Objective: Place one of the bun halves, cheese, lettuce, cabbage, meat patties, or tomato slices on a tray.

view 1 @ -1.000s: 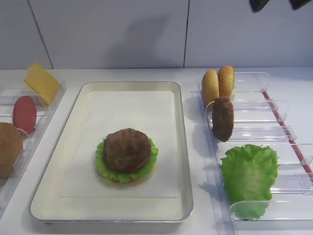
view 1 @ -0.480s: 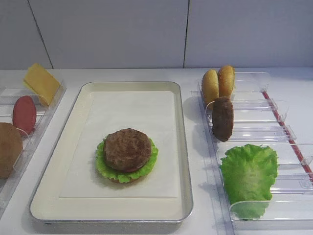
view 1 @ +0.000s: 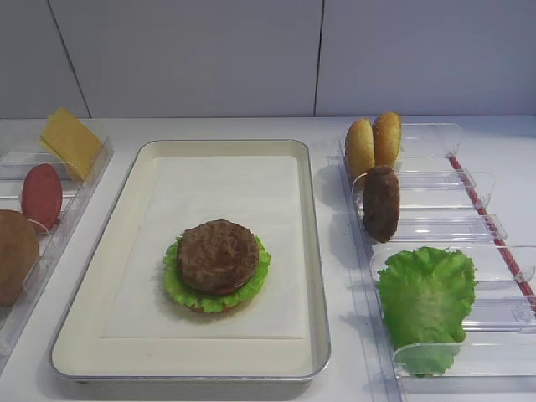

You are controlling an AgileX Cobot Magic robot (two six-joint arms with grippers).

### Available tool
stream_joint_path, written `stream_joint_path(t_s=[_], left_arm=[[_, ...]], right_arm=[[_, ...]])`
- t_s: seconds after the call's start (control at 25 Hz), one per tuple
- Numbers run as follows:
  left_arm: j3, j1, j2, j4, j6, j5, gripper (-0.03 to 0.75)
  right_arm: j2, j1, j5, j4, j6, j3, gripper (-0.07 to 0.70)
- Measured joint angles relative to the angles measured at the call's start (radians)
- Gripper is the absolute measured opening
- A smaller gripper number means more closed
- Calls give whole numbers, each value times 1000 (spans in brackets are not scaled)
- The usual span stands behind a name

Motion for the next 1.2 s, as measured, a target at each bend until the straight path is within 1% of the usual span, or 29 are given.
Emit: stream_joint_path(t_s=[0.08, 0.28, 0.36, 0.52, 0.76, 1.2], left_arm=[[0, 0, 0, 0, 0, 0, 210], [0, 0, 0, 0, 0, 0, 210], [0, 0, 0, 0, 0, 0, 210], [0, 0, 0, 0, 0, 0, 210], [0, 0, 0, 0, 0, 0, 210], [0, 0, 0, 0, 0, 0, 210]], right_arm=[[-83, -42, -20, 35, -57, 64, 429], [-252, -118, -48, 96, -132, 174, 428], [-302, -141, -57, 105, -159, 198, 426], [-375, -188, -71, 125, -236, 206, 426], [-386, -200, -85, 125, -253, 216, 426], [-386, -200, -85, 125, -255, 216, 426]])
